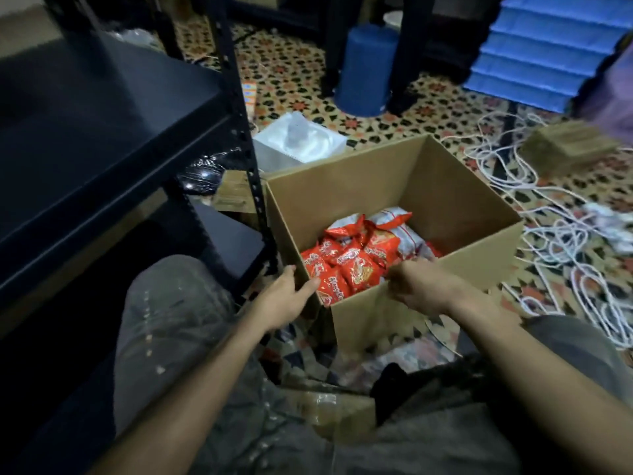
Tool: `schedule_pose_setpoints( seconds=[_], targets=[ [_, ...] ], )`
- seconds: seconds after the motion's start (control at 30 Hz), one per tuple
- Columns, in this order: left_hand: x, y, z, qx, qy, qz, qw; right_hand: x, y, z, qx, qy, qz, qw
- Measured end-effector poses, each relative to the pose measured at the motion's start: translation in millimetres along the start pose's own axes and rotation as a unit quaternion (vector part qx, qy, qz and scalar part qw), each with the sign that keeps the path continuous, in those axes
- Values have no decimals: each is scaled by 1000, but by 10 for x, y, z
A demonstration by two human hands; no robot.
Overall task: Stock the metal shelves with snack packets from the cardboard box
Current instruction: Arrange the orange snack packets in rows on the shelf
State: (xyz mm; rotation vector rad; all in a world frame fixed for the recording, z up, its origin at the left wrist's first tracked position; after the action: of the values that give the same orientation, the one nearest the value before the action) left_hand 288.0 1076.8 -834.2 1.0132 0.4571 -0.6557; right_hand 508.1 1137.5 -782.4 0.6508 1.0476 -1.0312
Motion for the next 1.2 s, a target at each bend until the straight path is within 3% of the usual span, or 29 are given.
schedule_pose_setpoints(
  seconds=[0.27,0.47,0.57,0.63,0.73,0.83,0.9,1.0,1.07,1.2],
  targets=[
    [-413,-120,-69,10,79,-23,997,129,-575,51,-53,22,-52,997],
    [-660,-362,-113,2,31,-88,996,267,-1047,94,-124,60,-104,985],
    [-703,-425,-99,-18,32,-117,992,295,-1024,61,-138,31,-165,976],
    [-707,-357,-86,-14,63,-135,989,273,-952,16,-144,-2,-228,963],
    [-757,-38,13,48,170,-162,971,228,-829,-49,-132,-57,-290,946],
    [-731,407,17,137,230,-186,945,293,-538,-210,-98,-83,-272,954],
    [-566,550,-156,156,182,-199,950,368,-297,-339,-68,-95,-243,963],
    [-175,532,-521,112,23,-203,972,436,-5,-494,-35,-109,-211,971],
    [104,492,-726,87,-67,-236,966,482,144,-620,-28,-107,-160,981],
    [505,403,-1033,65,-155,-282,945,702,465,-981,9,-105,-77,991]
  ],
)
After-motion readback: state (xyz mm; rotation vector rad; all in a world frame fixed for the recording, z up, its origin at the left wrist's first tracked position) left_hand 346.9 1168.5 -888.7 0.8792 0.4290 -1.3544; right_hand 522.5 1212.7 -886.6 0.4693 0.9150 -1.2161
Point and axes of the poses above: each hand's wrist, its own z-axis away from the middle knuckle, its own x-axis out of the palm, y = z × x, the point moved 9 cm from there along -z, towards the middle knuckle, and after that the axes turned 4 degrees about x, right-handed, at the moved point
